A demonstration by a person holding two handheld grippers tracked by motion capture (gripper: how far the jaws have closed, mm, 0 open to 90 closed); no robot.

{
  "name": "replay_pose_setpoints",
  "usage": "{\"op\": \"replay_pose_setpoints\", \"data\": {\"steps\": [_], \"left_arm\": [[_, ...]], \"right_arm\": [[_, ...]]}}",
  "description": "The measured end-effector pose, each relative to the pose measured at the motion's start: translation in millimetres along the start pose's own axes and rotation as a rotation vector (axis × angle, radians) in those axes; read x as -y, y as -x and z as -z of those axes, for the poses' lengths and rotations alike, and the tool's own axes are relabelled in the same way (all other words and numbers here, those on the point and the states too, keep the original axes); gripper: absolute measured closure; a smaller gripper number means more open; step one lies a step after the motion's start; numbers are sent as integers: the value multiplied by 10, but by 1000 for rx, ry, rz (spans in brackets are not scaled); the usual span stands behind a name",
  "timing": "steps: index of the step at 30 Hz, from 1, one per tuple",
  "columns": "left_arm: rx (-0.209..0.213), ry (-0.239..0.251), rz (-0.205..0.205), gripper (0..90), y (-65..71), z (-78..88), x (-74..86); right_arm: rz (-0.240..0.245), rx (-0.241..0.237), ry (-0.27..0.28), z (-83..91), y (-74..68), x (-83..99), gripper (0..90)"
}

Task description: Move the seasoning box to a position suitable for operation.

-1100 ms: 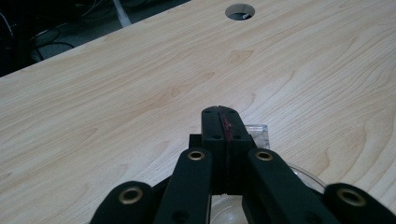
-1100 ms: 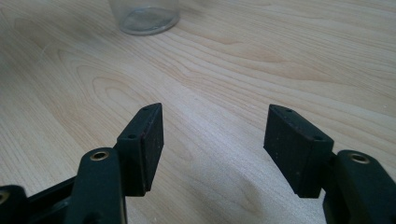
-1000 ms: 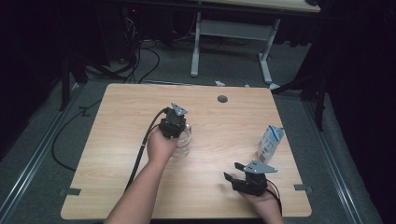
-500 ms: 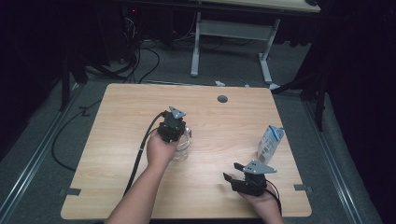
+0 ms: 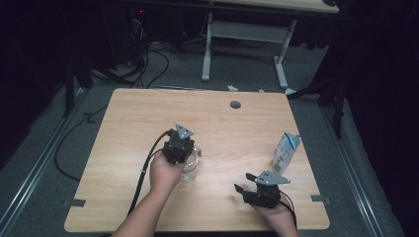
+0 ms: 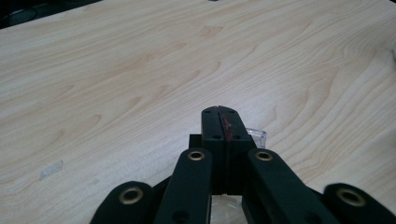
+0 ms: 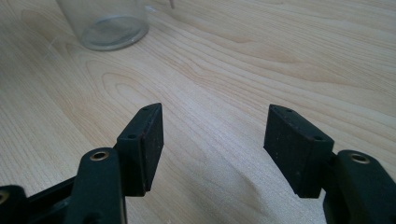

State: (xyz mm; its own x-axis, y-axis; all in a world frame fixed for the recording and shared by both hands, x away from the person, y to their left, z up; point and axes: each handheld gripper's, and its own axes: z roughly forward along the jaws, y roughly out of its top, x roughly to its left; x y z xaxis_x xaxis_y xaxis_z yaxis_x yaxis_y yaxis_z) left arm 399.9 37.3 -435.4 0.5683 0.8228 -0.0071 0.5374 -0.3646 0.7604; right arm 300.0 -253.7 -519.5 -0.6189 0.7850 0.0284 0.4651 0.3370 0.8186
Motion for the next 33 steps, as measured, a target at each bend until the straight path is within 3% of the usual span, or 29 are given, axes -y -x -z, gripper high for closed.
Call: {"op": "replay_pose_setpoints", "data": {"steps": [6,11,18,25,26,33], "left_arm": [[-3,28,-8,900,-30,89,-16],[-24,75,6,900,-176,240,4],[-36,103,26,900,-398,390,235],[-13,134,86,900,-566,267,566],[18,144,106,900,-608,198,634],[62,184,103,900,-604,88,723]], "right_arm": [[6,2,-6,-10,-7,3,377],[9,3,-9,-16,-14,6,377],[4,5,-10,-11,3,7,380],[-2,14,-7,-2,12,7,386],[-4,14,-10,-6,13,10,386],[-5,37,-17,-18,18,22,386]]}}
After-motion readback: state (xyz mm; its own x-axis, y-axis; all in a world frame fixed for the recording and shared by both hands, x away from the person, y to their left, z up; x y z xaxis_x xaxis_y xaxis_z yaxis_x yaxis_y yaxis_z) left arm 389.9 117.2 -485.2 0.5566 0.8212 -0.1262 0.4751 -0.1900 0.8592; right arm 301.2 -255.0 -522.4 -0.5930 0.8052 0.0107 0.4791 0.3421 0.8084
